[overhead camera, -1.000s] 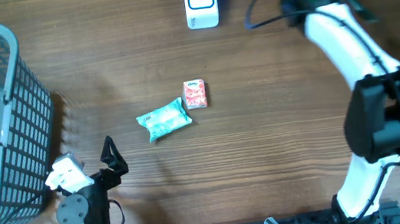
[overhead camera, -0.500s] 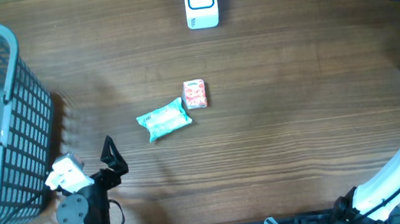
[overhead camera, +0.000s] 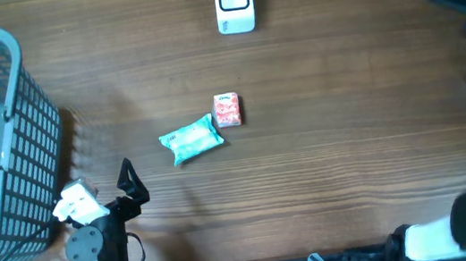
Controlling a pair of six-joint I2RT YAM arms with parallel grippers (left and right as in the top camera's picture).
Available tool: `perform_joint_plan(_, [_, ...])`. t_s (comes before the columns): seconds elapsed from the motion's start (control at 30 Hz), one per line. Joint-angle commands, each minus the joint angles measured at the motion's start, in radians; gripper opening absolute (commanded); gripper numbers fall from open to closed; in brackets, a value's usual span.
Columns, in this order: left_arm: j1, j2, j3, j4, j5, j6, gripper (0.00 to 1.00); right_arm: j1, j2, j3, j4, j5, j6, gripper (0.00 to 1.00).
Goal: Scan the item barcode
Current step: 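Move the right gripper over the red Kleenex pack and light green packet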
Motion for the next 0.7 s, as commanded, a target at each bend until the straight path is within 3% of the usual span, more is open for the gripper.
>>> perform_joint_plan(0.0, [0.003,-0.006,-0.006,0.004,0.004,0.02,1.0,0.174,0.045,-0.006,-0.093,-0.427,0.271,1.0])
perform_joint_plan(0.17, [0.003,-0.006,-0.006,0.004,0.005,0.02,1.0,0.491,0.22,-0.038,-0.137,-0.418,0.328,1.0])
perform_joint_plan(0.37, [0.003,-0.006,-0.006,0.004,0.004,0.02,1.0,0.715,0.499,-0.042,-0.091,-0.422,0.323,0.93])
perform_joint_plan(0.47, [0.003,-0.006,-0.006,0.004,0.005,0.02,1.0,0.814,0.504,-0.041,-0.002,-0.349,0.302,0.71])
perform_joint_plan(0.5, [0.003,-0.006,-0.006,0.004,0.004,0.02,1.0,0.829,0.504,-0.041,0.01,-0.345,0.302,0.51])
perform_joint_plan(0.57, [0.003,-0.006,-0.006,0.004,0.005,0.02,1.0,0.852,0.504,-0.041,0.026,-0.339,0.303,0.23])
perform_joint_plan(0.6, [0.003,-0.006,-0.006,0.004,0.004,0.02,1.0,0.866,0.504,-0.041,0.04,-0.33,0.305,0.14])
perform_joint_plan(0.67, [0.003,-0.006,-0.006,0.005,0.004,0.02,1.0,0.888,0.511,-0.041,0.061,-0.301,0.306,0.07])
